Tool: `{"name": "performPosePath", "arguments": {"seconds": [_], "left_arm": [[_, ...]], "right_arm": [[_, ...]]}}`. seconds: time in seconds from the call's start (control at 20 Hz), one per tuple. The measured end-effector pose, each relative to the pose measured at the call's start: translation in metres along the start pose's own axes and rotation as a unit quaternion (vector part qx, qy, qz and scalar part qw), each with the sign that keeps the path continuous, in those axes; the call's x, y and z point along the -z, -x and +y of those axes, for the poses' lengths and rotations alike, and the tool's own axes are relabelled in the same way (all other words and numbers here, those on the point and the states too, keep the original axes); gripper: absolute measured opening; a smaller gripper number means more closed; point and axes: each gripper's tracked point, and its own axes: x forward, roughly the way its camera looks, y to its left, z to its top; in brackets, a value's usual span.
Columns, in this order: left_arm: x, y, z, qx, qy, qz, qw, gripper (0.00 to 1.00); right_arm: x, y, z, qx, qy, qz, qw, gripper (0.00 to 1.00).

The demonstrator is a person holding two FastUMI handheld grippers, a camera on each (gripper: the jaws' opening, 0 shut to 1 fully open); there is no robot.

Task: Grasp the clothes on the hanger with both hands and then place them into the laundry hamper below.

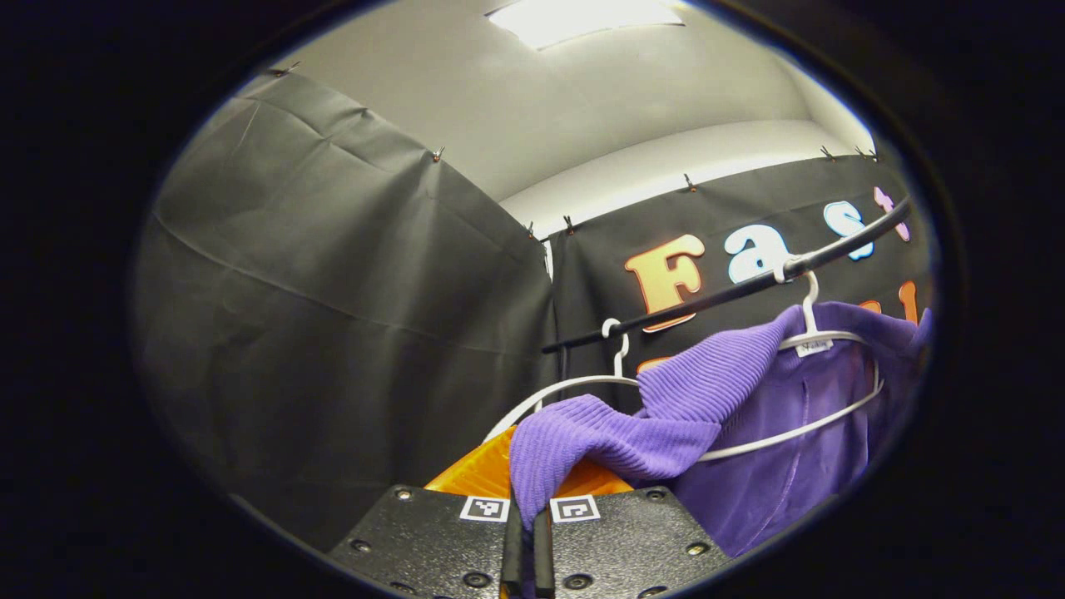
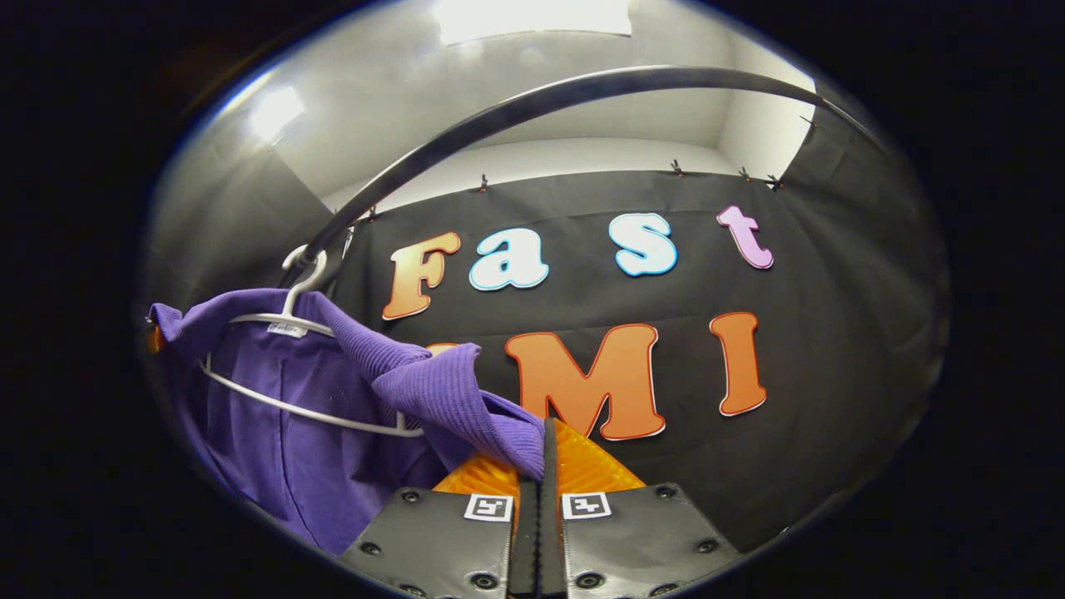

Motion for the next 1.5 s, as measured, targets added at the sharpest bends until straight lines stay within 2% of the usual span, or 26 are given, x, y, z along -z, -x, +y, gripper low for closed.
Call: {"name": "performPosePath", "arguments": {"seconds": [0.1,0.2,0.25,0.3,0.35,0.65,0.7,0.75,0.9,1.05,1.15,1.2,1.25,1.3,1.35,1.5], "left_arm": [[-0.006,-0.018,0.006,-0.008,-0.013,-0.01,1.0,0.05],[-0.01,-0.032,0.004,-0.009,-0.004,-0.012,1.0,0.02],[-0.012,-0.039,0.004,-0.011,0.002,-0.013,1.0,0.05],[-0.013,-0.045,0.006,-0.012,0.004,-0.013,1.0,0.05],[-0.013,-0.049,0.008,-0.013,0.003,-0.011,1.0,0.05],[-0.008,-0.076,0.003,-0.002,0.004,-0.001,1.0,0.05],[-0.005,-0.08,0.001,0.0,0.003,0.003,1.0,0.05],[-0.001,-0.085,-0.002,0.002,0.006,0.008,1.0,0.02],[0.01,-0.093,-0.009,0.006,0.022,0.028,0.999,0.07],[0.024,-0.098,-0.013,0.009,0.027,0.039,0.999,0.05],[0.041,-0.104,-0.011,0.003,0.021,0.057,0.998,0.05],[0.046,-0.103,-0.008,0.0,0.018,0.062,0.998,0.05],[0.051,-0.099,-0.008,0.002,0.022,0.071,0.997,0.07],[0.056,-0.097,-0.008,0.003,0.027,0.074,0.997,0.05],[0.06,-0.098,-0.006,0.001,0.028,0.076,0.997,0.07],[0.066,-0.091,0.002,-0.006,0.024,0.08,0.997,0.05]], "right_arm": [[-0.003,-0.005,-0.008,0.023,-0.001,-0.009,1.0,0.03],[-0.009,-0.015,-0.012,0.038,0.003,-0.025,0.999,0.03],[-0.013,-0.02,-0.013,0.044,0.005,-0.034,0.998,0.03],[-0.017,-0.025,-0.014,0.047,0.005,-0.041,0.998,0.03],[-0.022,-0.028,-0.015,0.051,0.004,-0.047,0.998,0.08],[-0.034,-0.057,-0.023,0.065,0.017,-0.071,0.995,0.08],[-0.03,-0.064,-0.023,0.065,0.018,-0.065,0.996,0.04],[-0.026,-0.07,-0.024,0.065,0.017,-0.057,0.996,0.08],[-0.015,-0.087,-0.024,0.068,0.003,-0.042,0.997,0.04],[-0.005,-0.094,-0.025,0.071,0.008,-0.031,0.997,0.04],[0.011,-0.1,-0.021,0.062,0.009,-0.014,0.998,0.04],[0.017,-0.103,-0.019,0.056,0.006,-0.009,0.998,0.08],[0.021,-0.105,-0.018,0.052,0.004,-0.007,0.999,0.04],[0.025,-0.104,-0.018,0.051,0.004,-0.006,0.999,0.08],[0.027,-0.104,-0.019,0.049,0.008,-0.007,0.999,0.08],[0.032,-0.101,-0.015,0.039,0.02,-0.008,0.999,0.08]]}}
